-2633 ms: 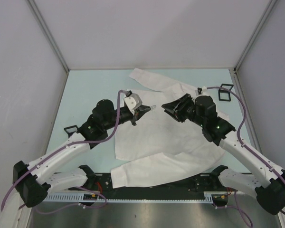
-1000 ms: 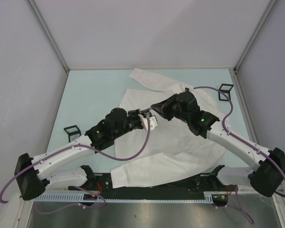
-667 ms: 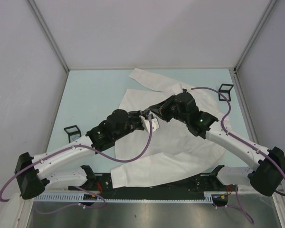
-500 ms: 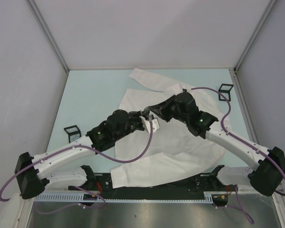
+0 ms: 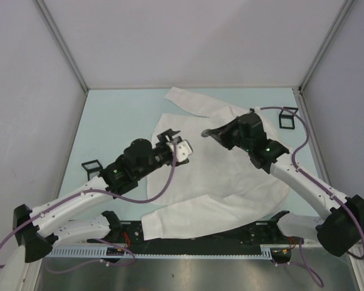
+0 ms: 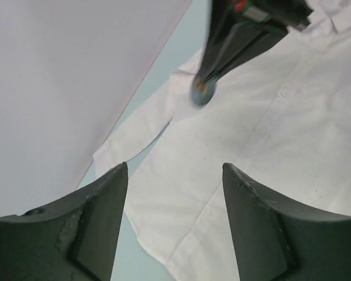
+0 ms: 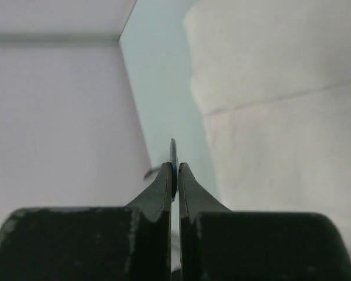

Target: Remove the brooch from the garment

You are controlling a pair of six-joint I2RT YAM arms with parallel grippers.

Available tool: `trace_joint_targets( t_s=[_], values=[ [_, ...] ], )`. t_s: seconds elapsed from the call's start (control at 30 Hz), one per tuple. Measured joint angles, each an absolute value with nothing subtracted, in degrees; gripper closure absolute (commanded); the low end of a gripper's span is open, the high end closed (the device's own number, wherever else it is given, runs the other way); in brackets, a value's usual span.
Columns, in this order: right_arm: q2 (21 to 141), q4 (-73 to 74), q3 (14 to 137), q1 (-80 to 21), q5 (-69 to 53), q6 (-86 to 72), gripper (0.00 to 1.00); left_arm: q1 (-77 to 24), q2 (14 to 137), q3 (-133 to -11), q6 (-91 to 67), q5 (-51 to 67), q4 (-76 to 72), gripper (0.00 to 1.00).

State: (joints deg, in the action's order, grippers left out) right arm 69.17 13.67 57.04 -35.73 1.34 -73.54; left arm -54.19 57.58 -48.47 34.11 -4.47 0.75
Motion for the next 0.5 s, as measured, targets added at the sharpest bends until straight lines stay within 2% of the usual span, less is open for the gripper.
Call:
trace_joint_targets(
  t_s=[0.17,0.3,0.5],
  values=[
    [67.4,12.6,50.6,-15.0,-2.1,-65.9,1.0,-46.6,52.7,-48.5,22.1,1.3,-0.6,0.27],
    [69.8,11.9,48.5,0.1,-2.7,-60.2,1.0,-44.6,52.6,-48.5,15.1,5.9,-2.6,0.26],
    [76.2,4.3,48.3,13.3,1.5,-53.6,0.98,-41.2,53.7,-48.5,6.9,11.9,-4.6,0.26]
  ],
)
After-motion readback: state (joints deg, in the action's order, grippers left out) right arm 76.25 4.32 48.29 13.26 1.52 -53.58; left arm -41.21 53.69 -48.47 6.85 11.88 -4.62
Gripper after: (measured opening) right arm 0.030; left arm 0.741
